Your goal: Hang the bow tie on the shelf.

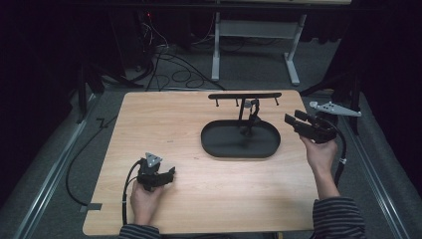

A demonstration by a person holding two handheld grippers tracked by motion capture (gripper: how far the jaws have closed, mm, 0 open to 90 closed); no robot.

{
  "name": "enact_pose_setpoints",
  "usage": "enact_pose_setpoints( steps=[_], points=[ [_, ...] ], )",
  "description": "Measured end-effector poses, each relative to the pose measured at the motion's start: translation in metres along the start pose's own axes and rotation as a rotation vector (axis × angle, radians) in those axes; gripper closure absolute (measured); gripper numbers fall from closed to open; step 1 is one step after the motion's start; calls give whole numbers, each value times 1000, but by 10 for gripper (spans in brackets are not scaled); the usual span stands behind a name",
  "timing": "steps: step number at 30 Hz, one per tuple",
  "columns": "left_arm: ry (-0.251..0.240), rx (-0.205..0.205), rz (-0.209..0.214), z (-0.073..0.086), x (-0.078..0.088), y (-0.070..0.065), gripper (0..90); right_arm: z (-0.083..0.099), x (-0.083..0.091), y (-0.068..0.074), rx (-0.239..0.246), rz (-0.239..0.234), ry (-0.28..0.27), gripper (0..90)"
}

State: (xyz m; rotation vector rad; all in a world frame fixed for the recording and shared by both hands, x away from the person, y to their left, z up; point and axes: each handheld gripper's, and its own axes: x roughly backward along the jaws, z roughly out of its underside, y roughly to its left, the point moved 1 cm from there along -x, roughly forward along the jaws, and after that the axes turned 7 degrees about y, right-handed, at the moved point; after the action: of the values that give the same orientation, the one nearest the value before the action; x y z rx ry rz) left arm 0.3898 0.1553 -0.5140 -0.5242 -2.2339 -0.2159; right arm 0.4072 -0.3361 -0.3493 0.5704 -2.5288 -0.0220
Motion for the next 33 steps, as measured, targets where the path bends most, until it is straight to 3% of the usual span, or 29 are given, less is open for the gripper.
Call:
enact_pose_setpoints(
  steps=[33],
  points=[
    [2, -2, 1, 0, 0, 0, 282, 32, 25, -4, 0, 21, 27, 558]
  ],
)
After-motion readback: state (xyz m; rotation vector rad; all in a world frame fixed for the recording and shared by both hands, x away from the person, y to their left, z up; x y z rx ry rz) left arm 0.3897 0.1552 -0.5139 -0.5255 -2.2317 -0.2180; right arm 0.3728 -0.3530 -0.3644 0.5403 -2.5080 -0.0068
